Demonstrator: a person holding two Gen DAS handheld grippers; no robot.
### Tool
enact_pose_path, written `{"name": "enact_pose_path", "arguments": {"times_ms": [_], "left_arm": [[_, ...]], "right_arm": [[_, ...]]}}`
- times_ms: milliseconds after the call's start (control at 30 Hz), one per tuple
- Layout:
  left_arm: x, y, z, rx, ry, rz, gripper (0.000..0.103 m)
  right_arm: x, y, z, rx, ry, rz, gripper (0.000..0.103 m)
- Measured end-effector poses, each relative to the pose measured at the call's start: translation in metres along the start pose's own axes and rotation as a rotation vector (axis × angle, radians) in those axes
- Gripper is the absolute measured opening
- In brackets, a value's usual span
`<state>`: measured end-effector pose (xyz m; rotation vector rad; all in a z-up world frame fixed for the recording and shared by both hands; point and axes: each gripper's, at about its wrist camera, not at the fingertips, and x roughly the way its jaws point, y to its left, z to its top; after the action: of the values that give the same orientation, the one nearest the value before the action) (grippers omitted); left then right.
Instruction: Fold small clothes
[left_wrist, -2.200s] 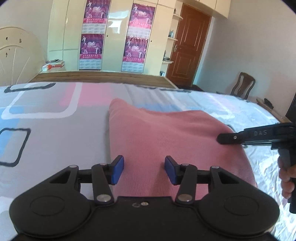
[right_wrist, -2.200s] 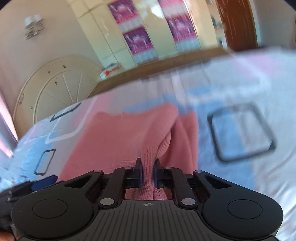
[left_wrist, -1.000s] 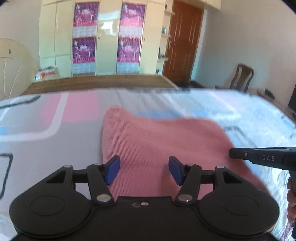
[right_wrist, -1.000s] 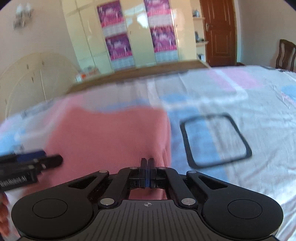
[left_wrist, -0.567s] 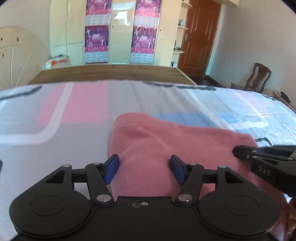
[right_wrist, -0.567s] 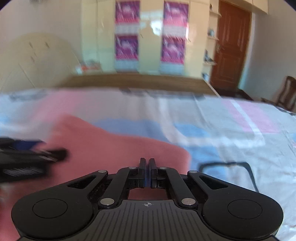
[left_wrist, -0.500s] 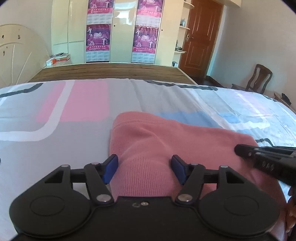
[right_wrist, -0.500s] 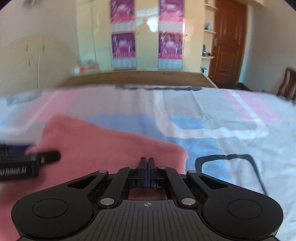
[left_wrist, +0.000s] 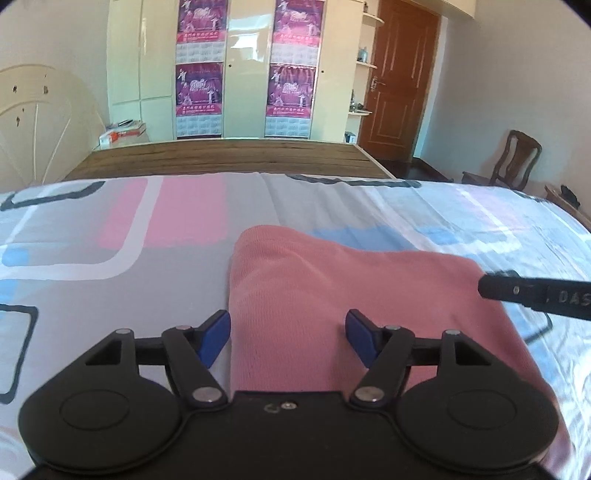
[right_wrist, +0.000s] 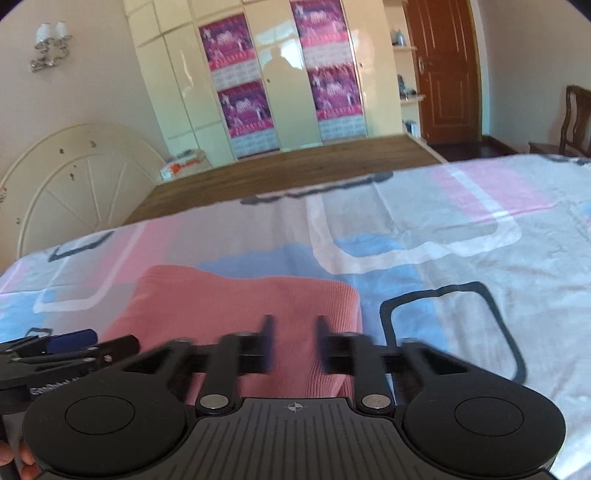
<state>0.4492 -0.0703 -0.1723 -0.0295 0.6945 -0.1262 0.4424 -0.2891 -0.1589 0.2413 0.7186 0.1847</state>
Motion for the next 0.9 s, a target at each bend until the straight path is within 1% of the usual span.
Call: {"name": "enact_pose_path", "arguments": {"times_ms": [133,200,333,367,433,467,533,567,667,767,833,867,900], "left_arm": [[-0.016,-0.01,-0.011,0.02,0.018,-0.004,0.067],[-0.02,-0.013,-0.018,0.01,0.035,-0.003,0.067],[-0.023,-0.02,-0.029,0.029,0.031,0.021,0.067],[-0.023,-0.02,-0.03,0.031,0.029,0.026,0.067],[-0.02,-0.022,-0.03,0.036,0.034,0.03,0.067],[-0.019,-0.022,-0.03,0.038,0.038,0.029,0.068],[-0.021,-0.023,-0.029,0.048,0.039,0.035,0.067],[-0.023,-0.024,-0.028,0.049,0.04,0.036,0.067],[-0.034,-0.022,-0.03,0.051,0.035,0.03,0.067],[-0.046,-0.021,-0.035,0.062,0.023,0.025,0.067],[-0.056,-0.02,-0.04,0.074,0.013,0.028,0.067],[-0.06,-0.019,-0.042,0.072,0.01,0.025,0.067],[-0.065,-0.018,-0.045,0.067,0.009,0.022,0.067]], "right_arm": [[-0.027,0.012,-0.017,-0.069,-0.014,0.006,0.038],[-0.032,0.014,-0.029,-0.084,0.003,0.008,0.038],[-0.037,0.014,-0.052,-0.102,0.032,-0.01,0.038],[-0.038,0.014,-0.057,-0.126,0.036,-0.022,0.038],[-0.033,0.015,-0.068,-0.2,0.062,-0.102,0.038],[-0.027,0.009,-0.072,-0.196,0.088,-0.122,0.038],[-0.024,-0.008,-0.072,-0.095,0.105,-0.095,0.038],[-0.026,-0.009,-0.07,-0.08,0.104,-0.097,0.038],[-0.04,-0.001,-0.067,-0.121,0.072,-0.103,0.038],[-0.059,0.002,-0.067,-0.119,0.042,-0.075,0.038],[-0.073,0.005,-0.067,-0.133,0.021,-0.059,0.03],[-0.079,0.007,-0.069,-0.14,0.016,-0.042,0.02],[-0.084,0.01,-0.071,-0.148,0.016,-0.023,0.016]]}}
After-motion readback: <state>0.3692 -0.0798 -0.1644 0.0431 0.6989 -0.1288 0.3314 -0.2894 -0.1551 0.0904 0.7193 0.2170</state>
